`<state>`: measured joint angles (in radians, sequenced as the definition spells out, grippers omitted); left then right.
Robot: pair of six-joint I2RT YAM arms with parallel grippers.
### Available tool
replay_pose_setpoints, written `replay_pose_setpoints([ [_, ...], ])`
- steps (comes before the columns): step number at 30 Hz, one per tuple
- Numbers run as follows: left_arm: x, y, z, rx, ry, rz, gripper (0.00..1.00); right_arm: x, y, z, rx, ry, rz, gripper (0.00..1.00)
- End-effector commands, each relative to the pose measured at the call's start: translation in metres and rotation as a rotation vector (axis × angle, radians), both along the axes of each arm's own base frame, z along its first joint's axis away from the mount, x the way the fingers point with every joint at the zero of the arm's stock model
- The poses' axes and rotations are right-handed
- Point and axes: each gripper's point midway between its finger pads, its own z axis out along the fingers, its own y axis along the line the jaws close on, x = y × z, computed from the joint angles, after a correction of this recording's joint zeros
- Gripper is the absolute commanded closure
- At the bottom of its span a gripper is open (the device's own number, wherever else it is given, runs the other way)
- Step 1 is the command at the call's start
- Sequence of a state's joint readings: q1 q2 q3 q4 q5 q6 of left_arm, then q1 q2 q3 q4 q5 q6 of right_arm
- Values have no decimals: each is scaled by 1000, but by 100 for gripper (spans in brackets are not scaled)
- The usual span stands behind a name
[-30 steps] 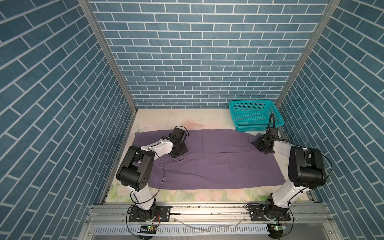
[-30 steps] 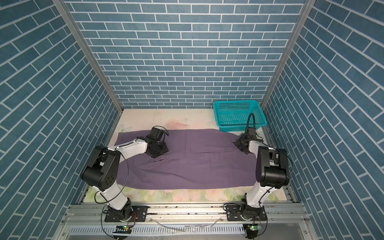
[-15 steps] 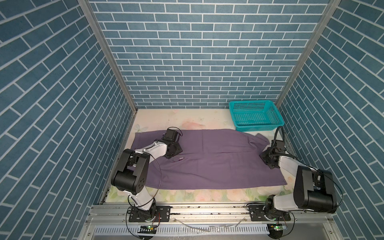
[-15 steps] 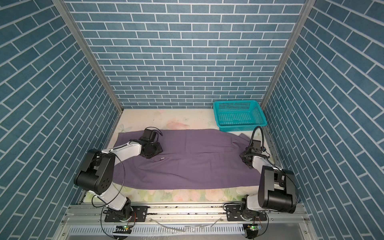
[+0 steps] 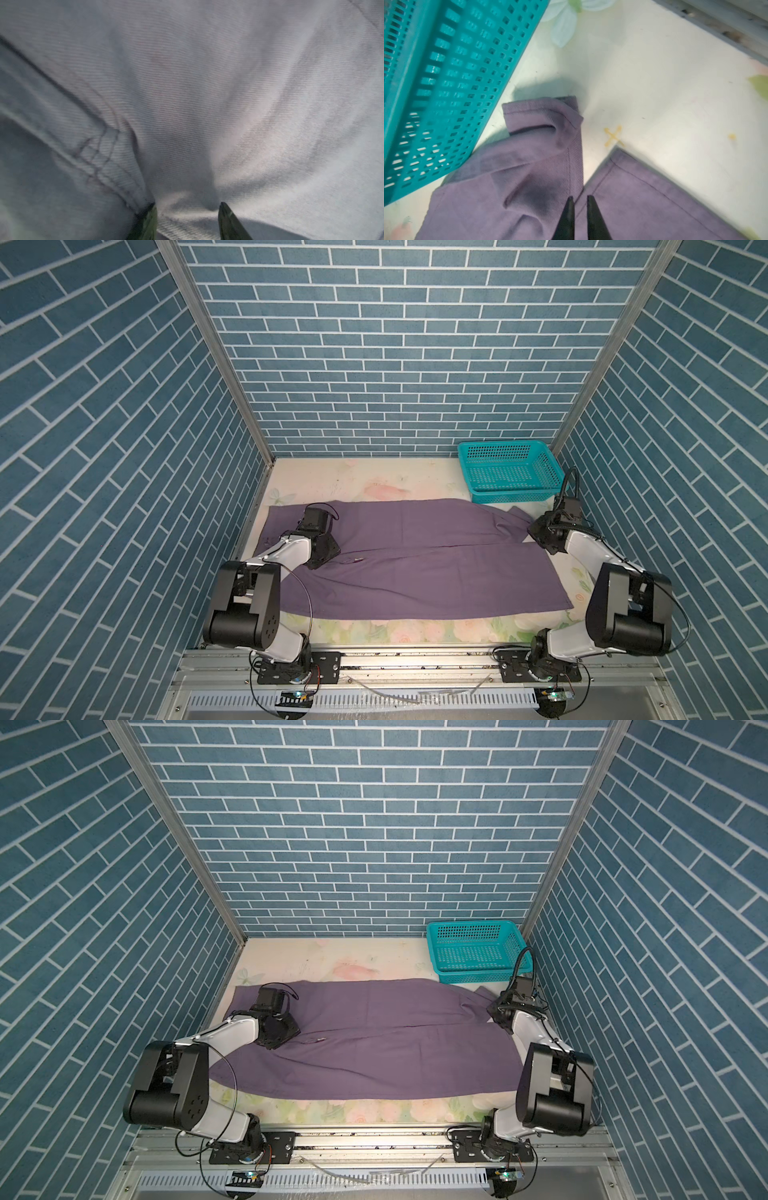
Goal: Fold and stack the trousers
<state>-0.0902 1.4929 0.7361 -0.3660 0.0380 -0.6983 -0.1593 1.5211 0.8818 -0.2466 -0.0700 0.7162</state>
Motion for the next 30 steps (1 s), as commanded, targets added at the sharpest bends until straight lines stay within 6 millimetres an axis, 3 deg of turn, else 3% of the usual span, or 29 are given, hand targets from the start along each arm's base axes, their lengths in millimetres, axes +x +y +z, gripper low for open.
replay_pose_setpoints([
  [1,-58,22,-24,68,195,31,51,11,15,-14,65,40,87,91],
  [6,-64,25,-26,49,193,47,50,19,26,-42,122,91,132,97],
  [12,-62,23,-26,37,190,45,50,13,27,-55,124,117,136,82],
  [14,-60,22,-25,33,186,41,49,12,26,-53,116,113,133,83],
  [17,-58,21,-25,30,187,37,49,15,23,-37,95,55,115,94],
  [20,-55,22,-26,31,188,37,49,22,22,-21,82,19,119,95],
  [24,-54,21,-26,32,194,34,49,28,20,-22,76,68,127,82],
  [30,-55,22,-25,36,191,39,48,22,14,-46,62,167,103,70],
])
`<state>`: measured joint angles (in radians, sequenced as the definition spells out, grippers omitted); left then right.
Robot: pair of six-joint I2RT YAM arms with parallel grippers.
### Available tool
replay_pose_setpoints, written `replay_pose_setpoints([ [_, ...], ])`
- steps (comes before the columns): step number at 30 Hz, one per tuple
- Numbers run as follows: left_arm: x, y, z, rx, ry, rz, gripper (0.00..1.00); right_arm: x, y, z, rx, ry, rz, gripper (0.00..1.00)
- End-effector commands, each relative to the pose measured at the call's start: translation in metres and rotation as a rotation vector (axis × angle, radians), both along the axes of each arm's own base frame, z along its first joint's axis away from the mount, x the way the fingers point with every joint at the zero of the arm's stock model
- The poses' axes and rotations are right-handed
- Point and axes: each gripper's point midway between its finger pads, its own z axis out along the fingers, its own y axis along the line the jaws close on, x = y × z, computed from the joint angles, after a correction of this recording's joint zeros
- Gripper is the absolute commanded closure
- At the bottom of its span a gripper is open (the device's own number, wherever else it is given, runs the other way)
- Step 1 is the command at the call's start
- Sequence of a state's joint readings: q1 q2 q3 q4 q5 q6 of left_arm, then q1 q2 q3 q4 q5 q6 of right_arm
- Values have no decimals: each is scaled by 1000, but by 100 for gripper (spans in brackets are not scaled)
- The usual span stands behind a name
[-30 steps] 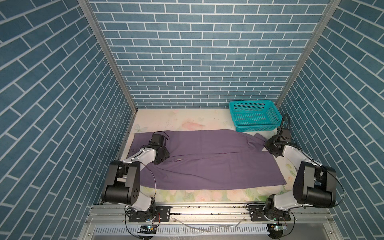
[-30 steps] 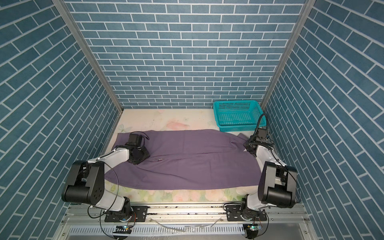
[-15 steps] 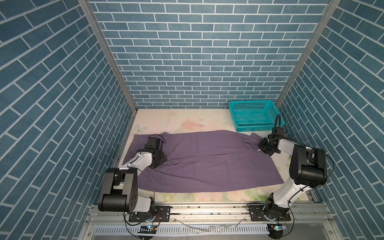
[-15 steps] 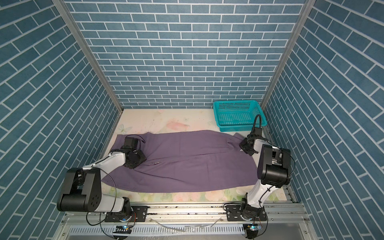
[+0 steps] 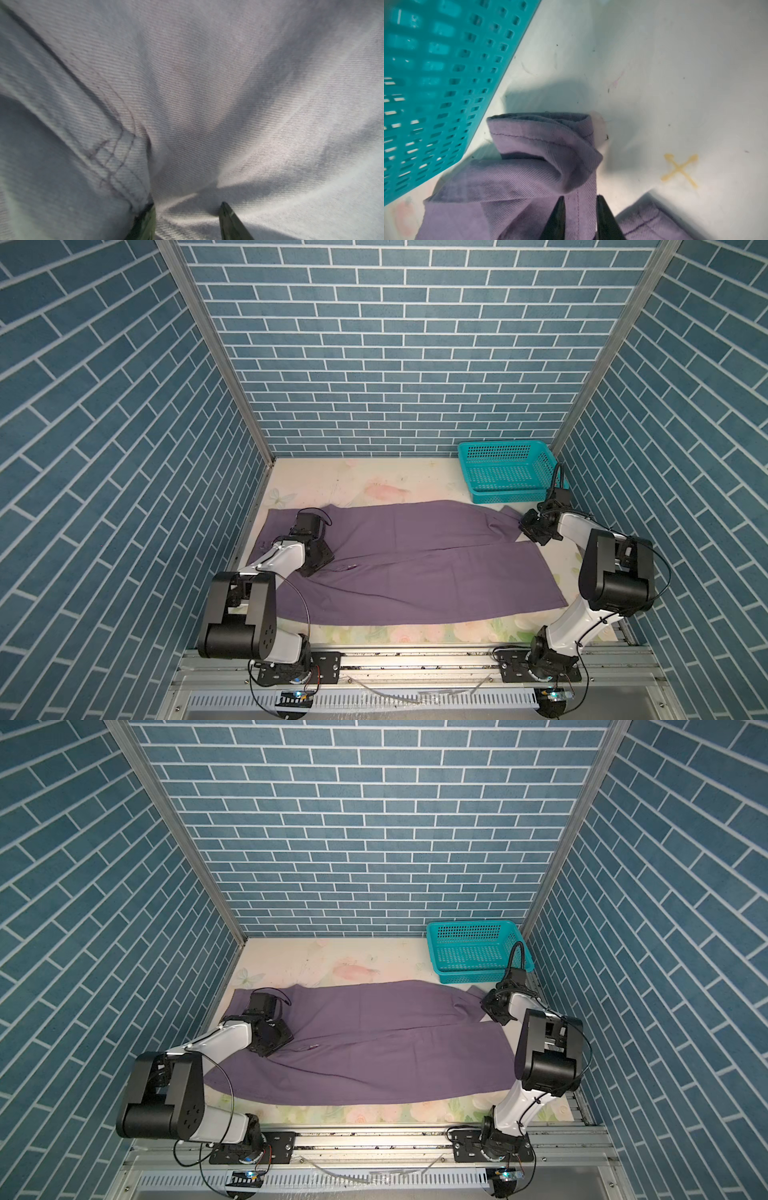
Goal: Fold and stack the trousers
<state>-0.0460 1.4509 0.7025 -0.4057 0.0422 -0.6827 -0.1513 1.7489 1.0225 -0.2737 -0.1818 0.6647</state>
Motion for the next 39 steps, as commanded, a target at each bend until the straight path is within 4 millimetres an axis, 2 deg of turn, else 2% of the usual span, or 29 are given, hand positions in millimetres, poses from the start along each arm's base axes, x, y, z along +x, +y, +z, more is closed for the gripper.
replay_pose_setpoints([
  [1,-39,9,-24,33,162,11,48,-7,-4,-14,-28,80,-2,68],
  [6,-37,10,-24,38,163,6,48,-9,-4,-27,-23,107,-7,65],
  [7,-37,10,-24,40,163,6,48,-7,-4,-29,-19,106,-10,68],
  [10,-36,10,-24,39,163,6,48,-7,-5,-34,-2,115,-38,98],
  [15,-36,9,-25,31,161,7,48,-17,-17,-28,-50,123,-95,100],
  [18,-36,9,-25,19,160,11,48,-37,-32,-18,-112,138,-157,100],
  [22,-36,7,-25,6,151,8,47,-76,-50,-7,-147,147,-255,100],
  [26,-37,5,-25,-6,147,9,47,-118,-58,-8,-134,146,-344,100],
  [28,-36,4,-25,-9,148,6,47,-124,-57,-8,-126,129,-334,100],
  [31,-35,5,-25,-4,150,-1,47,-107,-47,-5,-88,100,-221,98],
  [34,-33,5,-24,-4,152,-4,48,-71,-22,-3,45,34,-68,76],
  [37,-32,3,-24,-14,145,9,47,-46,-5,-2,75,38,47,65],
  [39,-32,3,-24,-21,139,15,47,-37,-2,-2,47,51,85,61],
])
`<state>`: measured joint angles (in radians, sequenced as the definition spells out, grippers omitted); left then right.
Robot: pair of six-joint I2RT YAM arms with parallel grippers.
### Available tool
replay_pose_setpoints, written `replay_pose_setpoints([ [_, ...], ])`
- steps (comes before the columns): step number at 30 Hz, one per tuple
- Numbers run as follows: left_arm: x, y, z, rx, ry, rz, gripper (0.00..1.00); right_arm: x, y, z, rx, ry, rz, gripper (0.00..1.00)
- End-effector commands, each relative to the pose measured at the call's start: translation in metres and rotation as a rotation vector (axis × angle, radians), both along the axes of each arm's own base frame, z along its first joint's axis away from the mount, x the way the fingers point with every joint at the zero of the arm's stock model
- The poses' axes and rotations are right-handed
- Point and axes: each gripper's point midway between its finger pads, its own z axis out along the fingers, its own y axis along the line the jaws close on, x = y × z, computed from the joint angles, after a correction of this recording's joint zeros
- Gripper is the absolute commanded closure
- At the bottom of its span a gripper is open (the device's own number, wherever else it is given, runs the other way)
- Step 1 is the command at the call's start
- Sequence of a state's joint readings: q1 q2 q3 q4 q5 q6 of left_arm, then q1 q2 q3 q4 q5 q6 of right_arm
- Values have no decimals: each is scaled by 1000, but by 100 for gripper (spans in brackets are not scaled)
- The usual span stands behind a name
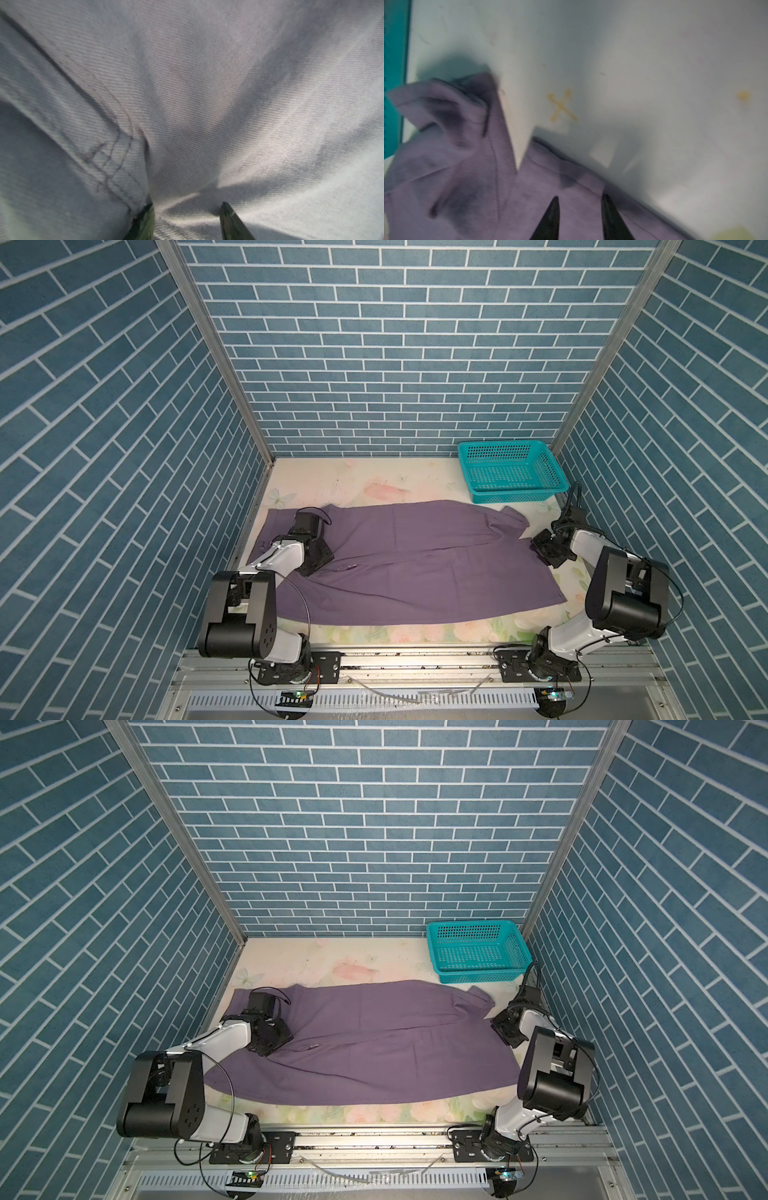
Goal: Fold and stack the trousers
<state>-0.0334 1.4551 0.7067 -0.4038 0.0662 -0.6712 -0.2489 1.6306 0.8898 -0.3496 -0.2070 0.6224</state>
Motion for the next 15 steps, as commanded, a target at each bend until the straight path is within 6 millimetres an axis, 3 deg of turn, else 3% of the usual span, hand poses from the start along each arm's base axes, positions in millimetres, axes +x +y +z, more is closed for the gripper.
replay_pose_setpoints([
  [1,-33,3,-24,-6,139,20,48,22,21,7,24,-32,142,61],
  [8,-33,3,-24,0,144,14,47,34,16,12,-13,-35,127,65],
  [15,-32,2,-26,-5,153,12,47,44,16,-2,-28,15,202,63],
])
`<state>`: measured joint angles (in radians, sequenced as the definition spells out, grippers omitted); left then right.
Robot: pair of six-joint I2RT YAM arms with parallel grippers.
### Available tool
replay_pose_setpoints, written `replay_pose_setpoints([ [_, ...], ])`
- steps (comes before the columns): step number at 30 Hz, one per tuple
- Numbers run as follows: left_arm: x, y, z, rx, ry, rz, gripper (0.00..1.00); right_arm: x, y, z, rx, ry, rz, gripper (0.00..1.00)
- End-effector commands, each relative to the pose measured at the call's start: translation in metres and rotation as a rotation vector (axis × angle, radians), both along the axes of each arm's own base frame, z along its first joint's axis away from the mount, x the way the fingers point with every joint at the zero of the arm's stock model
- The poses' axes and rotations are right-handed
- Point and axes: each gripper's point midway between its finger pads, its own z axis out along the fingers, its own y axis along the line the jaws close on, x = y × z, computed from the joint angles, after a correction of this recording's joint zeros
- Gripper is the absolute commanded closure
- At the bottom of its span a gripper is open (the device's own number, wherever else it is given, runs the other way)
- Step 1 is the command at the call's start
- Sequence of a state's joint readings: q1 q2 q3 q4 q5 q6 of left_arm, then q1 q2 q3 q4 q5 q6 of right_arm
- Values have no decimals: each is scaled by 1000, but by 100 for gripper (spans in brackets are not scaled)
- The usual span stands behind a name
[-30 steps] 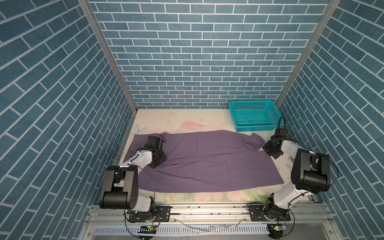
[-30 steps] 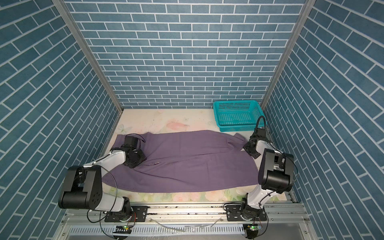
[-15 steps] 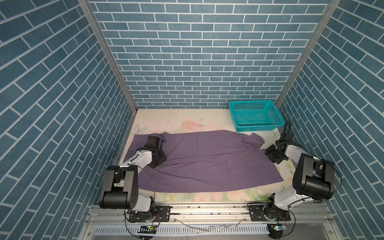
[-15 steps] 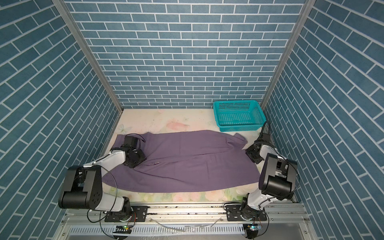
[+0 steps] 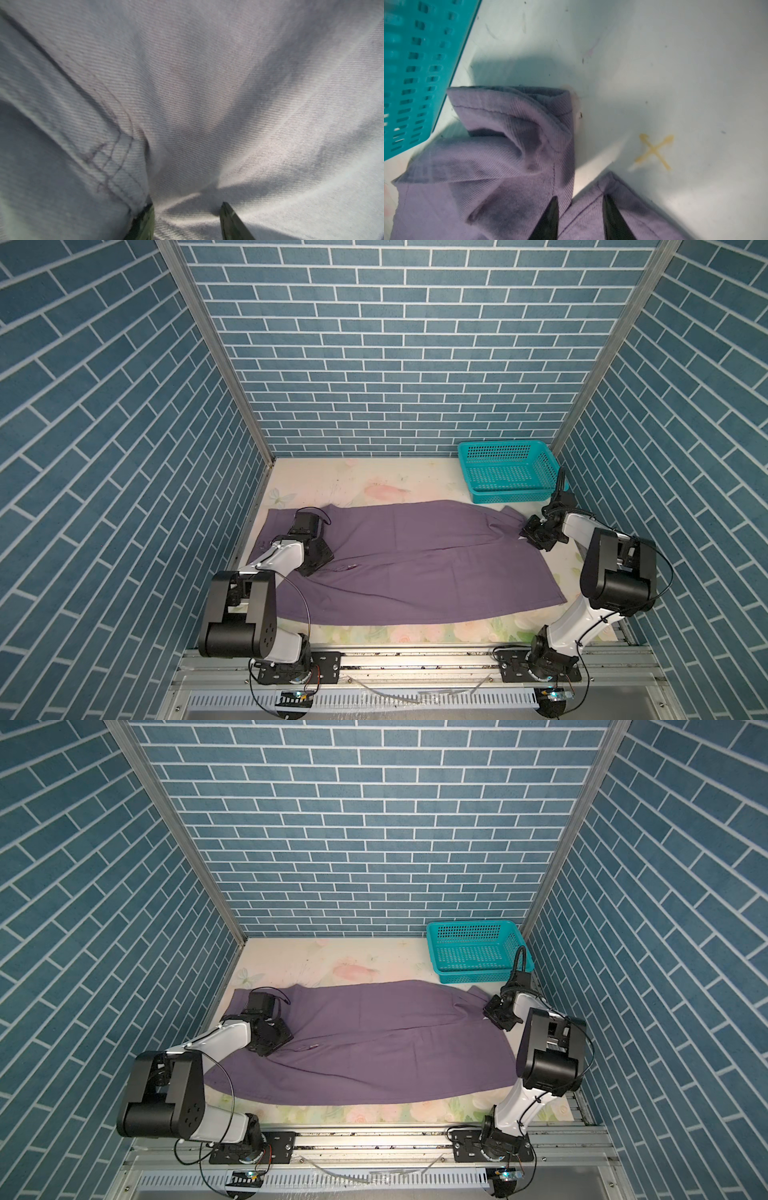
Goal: Fold and stack the trousers
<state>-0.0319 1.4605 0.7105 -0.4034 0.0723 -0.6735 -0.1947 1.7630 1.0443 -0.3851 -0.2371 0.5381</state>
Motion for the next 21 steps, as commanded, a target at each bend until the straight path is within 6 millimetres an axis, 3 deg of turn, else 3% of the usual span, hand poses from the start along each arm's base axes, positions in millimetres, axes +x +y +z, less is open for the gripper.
replay_pose_setpoints([
  [1,-33,3,-26,3,154,10,47,11,0,-5,-24,22,70,64],
  [8,-34,4,-26,7,156,11,47,23,17,-23,-37,44,122,64],
  [9,-34,4,-26,7,155,10,47,23,19,-25,-41,53,128,66],
  [11,-35,4,-26,7,158,11,47,20,21,-32,-61,94,131,82],
  [13,-36,4,-26,8,161,11,47,13,16,-36,-101,137,108,100],
  [21,-36,3,-24,6,154,4,47,-41,-27,-33,-206,211,-134,100],
])
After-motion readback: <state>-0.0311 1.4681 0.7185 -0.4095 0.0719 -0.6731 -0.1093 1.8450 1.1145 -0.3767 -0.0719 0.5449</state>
